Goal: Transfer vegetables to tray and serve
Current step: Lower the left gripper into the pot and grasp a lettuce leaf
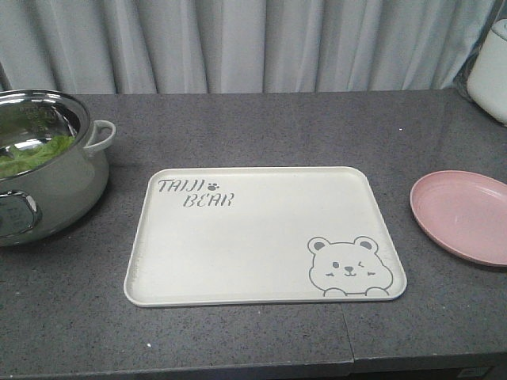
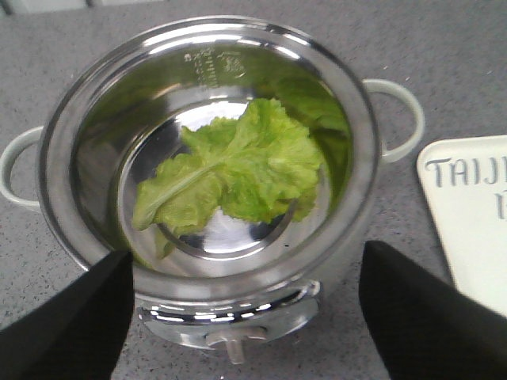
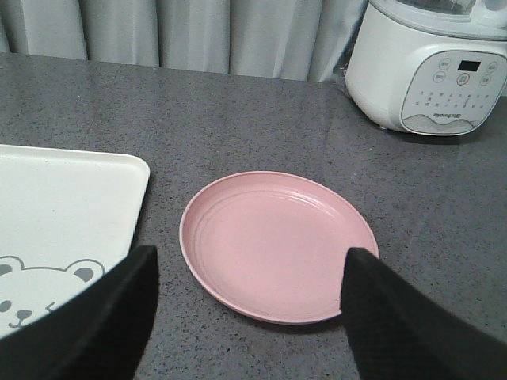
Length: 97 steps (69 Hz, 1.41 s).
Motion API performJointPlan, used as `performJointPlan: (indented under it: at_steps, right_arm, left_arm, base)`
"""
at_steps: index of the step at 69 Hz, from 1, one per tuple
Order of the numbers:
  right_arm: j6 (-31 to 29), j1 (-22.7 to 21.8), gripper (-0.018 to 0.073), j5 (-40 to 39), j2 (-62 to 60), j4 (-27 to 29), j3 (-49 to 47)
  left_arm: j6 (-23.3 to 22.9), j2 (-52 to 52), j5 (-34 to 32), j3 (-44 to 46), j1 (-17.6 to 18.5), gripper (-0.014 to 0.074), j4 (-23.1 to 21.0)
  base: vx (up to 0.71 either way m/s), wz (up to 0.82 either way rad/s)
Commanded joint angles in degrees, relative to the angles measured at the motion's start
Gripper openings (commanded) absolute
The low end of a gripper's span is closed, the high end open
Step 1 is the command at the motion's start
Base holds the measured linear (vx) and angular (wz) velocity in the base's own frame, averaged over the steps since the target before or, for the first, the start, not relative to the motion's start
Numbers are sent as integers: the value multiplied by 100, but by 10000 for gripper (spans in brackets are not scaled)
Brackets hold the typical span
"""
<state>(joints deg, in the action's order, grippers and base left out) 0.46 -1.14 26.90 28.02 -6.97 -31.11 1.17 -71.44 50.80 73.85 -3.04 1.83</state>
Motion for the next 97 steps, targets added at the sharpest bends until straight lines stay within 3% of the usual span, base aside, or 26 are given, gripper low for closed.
performJointPlan:
  at_steps: [1, 6, 12, 32, 53, 66, 77, 97]
  right_arm:
    - [-46, -10, 463, -433, 69, -28, -141]
    - [-46, -10, 463, -441, 69, -28, -141]
    - [-46, -10, 463, -441, 69, -28, -141]
    - [-46, -10, 463, -447, 69, -28, -141]
    - [-46, -10, 463, -453, 69, -28, -141]
    - [-46, -10, 463, -457, 69, -21, -141]
    - [-46, -10, 463, -457, 69, -8, -141]
    - [-46, -10, 463, -528, 69, -9, -141]
  left_arm:
    - [295, -614, 150, 792, -166, 555, -278]
    - [656, -1150, 344, 1305, -253, 555, -696]
    - [903, -1745, 494, 1754, -253, 555, -857]
    - [928, -2934, 447, 2453, -253, 555, -368]
    - [928, -3542, -32, 2453, -253, 555, -344]
    - [922, -3797, 5, 2453, -263, 542, -326]
    - [917, -3840, 36, 2453, -278, 435, -345]
    - [917, -3765, 82, 2453, -278, 90, -339]
  base:
    - [0, 0]
    - [0, 0]
    - [0, 0]
    - [0, 0]
    - [0, 0]
    - [0, 0]
    - [0, 0]
    - [0, 0]
